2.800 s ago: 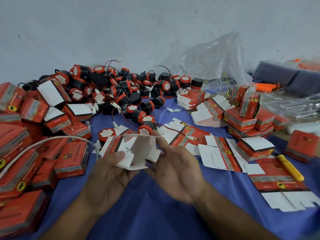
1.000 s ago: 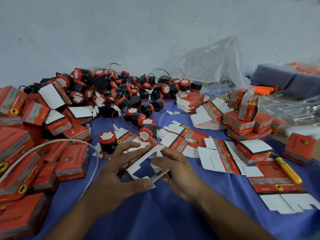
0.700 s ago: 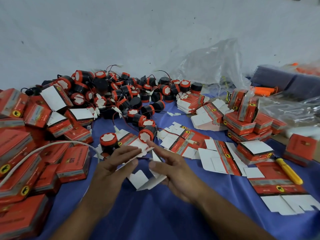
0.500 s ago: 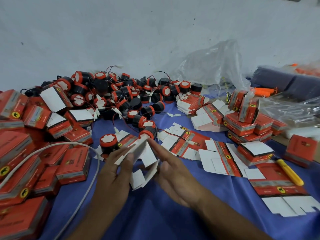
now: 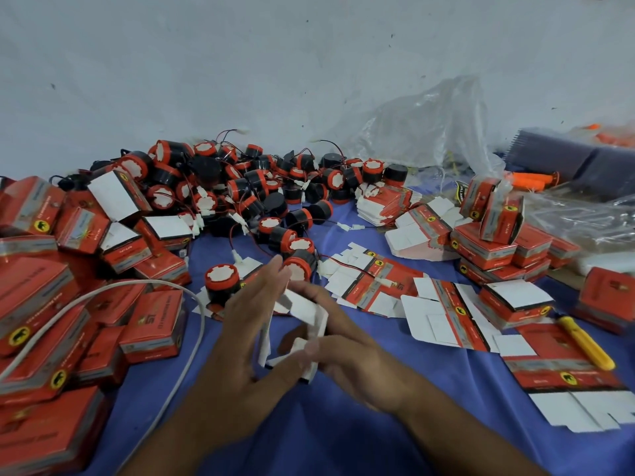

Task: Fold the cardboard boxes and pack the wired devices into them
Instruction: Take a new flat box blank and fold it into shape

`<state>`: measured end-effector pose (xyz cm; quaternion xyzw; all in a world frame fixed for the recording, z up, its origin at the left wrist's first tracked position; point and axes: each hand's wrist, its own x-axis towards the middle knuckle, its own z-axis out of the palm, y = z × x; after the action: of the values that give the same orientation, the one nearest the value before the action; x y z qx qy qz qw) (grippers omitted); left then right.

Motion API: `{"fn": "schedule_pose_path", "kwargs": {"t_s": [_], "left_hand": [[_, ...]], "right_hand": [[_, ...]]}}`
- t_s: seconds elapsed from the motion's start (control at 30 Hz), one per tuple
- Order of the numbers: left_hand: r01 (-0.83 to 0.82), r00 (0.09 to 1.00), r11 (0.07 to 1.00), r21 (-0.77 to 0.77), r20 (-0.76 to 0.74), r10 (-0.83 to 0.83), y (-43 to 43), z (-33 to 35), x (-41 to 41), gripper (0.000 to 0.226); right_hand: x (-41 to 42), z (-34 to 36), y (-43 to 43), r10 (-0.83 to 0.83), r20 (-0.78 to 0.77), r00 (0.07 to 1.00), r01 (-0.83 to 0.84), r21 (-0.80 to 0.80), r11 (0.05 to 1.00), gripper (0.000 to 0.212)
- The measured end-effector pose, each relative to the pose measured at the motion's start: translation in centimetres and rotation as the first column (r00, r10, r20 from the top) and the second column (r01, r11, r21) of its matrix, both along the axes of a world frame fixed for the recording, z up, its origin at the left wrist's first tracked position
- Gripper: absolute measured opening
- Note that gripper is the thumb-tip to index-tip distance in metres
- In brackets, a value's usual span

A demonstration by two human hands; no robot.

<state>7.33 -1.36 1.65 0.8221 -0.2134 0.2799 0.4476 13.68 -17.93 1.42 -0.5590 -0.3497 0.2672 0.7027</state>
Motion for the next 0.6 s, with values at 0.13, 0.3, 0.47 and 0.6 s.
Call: {"fn": "schedule_pose_path", "kwargs": {"t_s": [0.13,0.3,0.47,0.6], "left_hand": [[-0.056,0.998,0.988,0.143,0.049,0.049,0.4,0.3,0.1,0.05],[-0.174,0.981,0.932,0.317,0.142,0.134,1.4,0.5,0.4,0.046],[-0.09,0.995,0.865,0.494,0.074,0.061,2.0,0.4,0.3,0.073],[-0.208,0.978,0.812,0.546,0.112,0.175,2.4,0.2,0.4,0.077]], "right_hand": [[-0.3,0.0,0.6,0.01,0.022,1.0,-0.009,-0.034,0.999,0.087],[-0.7,0.0,1.5,-0.17,-0.033,0.985,0.172,0.102,0.98,0.061],[-0.6,0.0,1.7,-0.233,-0.076,0.969,0.24,0.1,0.966,0.054],[-0.3,0.0,1.5,-0.199,0.05,0.979,0.199,0.001,0.98,0.06]]}}
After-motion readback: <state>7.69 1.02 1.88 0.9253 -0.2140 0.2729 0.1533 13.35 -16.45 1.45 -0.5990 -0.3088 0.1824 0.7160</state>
